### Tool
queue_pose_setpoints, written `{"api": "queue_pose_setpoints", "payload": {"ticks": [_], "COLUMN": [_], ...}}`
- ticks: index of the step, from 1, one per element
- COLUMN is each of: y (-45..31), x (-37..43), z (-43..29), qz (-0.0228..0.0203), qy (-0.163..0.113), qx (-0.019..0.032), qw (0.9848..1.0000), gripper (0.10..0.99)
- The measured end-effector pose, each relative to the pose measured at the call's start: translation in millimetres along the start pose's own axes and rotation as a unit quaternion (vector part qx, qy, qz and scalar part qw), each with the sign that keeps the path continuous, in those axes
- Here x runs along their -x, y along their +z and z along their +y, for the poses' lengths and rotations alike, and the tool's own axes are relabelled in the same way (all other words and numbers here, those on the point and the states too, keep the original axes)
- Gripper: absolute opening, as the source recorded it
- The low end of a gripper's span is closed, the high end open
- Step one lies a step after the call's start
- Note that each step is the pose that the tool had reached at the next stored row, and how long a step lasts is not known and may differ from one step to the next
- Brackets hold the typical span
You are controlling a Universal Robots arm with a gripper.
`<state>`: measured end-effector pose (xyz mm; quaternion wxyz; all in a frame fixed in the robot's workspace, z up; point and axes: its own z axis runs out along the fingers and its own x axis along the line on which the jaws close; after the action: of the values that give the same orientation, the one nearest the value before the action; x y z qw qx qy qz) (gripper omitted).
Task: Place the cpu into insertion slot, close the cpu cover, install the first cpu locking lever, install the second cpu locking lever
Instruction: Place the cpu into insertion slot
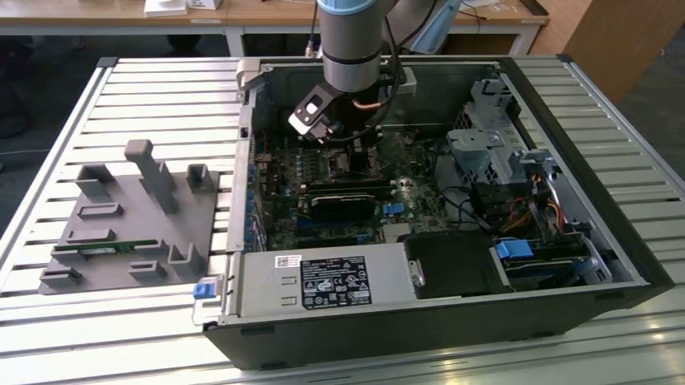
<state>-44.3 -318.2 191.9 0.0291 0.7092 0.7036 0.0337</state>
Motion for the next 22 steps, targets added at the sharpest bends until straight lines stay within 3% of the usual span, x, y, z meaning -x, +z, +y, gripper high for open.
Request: {"api": "queue_pose_setpoints", "payload": {"ticks": [8, 15, 16, 18, 21, 22], "y": [-1.2, -8.1, -9.1, -10.6, -10.9, -11.1], "x": [0.0, -0.1, -0.1, -0.1, -0.1, -0.1], "z": [0.1, 0.7, 0.8, 1.0, 1.1, 1.1], "qz": [-0.0001, 0.0, 0.0, 0.0, 0.0, 0.0], "qy": [0.0, 0.0, 0.0, 0.0, 0.0, 0.0], "qx": [-0.0001, -0.0004, -0.0005, -0.0012, -0.0021, -0.0025], "qw": [1.0, 1.0, 1.0, 1.0, 1.0, 1.0], "gripper": [0.612, 0.612, 0.6, 0.475, 0.416, 0.357]}}
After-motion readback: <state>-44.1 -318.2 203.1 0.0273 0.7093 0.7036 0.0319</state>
